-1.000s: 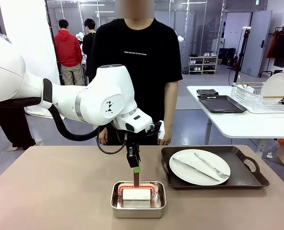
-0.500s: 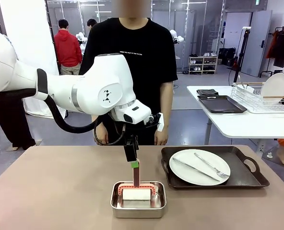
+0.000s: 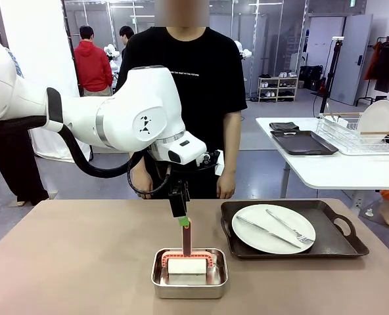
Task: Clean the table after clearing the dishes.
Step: Place the Lint Roller back on top of the Airtight Container, then when the right (or left) Handle tray is removed, use the right hand (or left hand) to clean the right (or left) side of the table with the Lint Roller.
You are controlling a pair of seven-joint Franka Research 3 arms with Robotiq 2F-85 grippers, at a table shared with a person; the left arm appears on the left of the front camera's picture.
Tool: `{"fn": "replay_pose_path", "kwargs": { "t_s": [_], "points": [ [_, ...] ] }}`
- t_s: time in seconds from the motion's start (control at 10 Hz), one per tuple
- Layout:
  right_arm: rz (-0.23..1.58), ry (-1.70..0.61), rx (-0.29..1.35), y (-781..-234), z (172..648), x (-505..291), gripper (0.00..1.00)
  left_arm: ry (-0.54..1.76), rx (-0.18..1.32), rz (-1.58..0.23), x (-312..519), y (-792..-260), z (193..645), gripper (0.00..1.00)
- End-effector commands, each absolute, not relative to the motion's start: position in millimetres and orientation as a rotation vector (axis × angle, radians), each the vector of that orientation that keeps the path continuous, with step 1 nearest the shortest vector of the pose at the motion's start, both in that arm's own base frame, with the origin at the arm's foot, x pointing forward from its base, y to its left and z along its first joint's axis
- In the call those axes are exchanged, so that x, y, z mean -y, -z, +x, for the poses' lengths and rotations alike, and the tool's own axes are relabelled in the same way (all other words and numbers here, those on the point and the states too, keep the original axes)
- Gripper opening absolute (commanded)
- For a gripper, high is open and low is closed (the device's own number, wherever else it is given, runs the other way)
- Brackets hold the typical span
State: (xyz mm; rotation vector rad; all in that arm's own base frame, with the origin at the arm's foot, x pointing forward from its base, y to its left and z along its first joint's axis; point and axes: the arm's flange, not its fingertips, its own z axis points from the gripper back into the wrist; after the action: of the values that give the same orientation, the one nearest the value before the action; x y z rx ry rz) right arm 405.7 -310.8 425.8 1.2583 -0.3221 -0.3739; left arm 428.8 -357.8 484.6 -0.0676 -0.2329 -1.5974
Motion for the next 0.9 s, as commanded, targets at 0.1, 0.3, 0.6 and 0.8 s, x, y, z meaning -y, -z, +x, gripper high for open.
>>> {"fn": "replay_pose_path", "kwargs": {
  "t_s": [0.1, 0.3, 0.6, 0.8],
  "points": [
    [1.260, 0.378, 0.321, -429.1, 404.3, 309.7, 1.00, 1.593, 0.234, -0.067, 357.8, -485.5, 428.2, 1.00],
    [1.260, 0.378, 0.321, -429.1, 404.3, 309.7, 1.00, 1.593, 0.234, -0.067, 357.8, -485.5, 428.2, 1.00],
    [1.260, 0.378, 0.321, -429.1, 404.3, 309.7, 1.00, 1.593, 0.234, -0.067, 357.8, -485.5, 428.2, 1.00],
    [1.260, 0.378, 0.321, -429.1, 404.3, 309.7, 1.00, 1.593, 0.234, -0.067, 357.8, -485.5, 428.2, 1.00]
  ]
}}
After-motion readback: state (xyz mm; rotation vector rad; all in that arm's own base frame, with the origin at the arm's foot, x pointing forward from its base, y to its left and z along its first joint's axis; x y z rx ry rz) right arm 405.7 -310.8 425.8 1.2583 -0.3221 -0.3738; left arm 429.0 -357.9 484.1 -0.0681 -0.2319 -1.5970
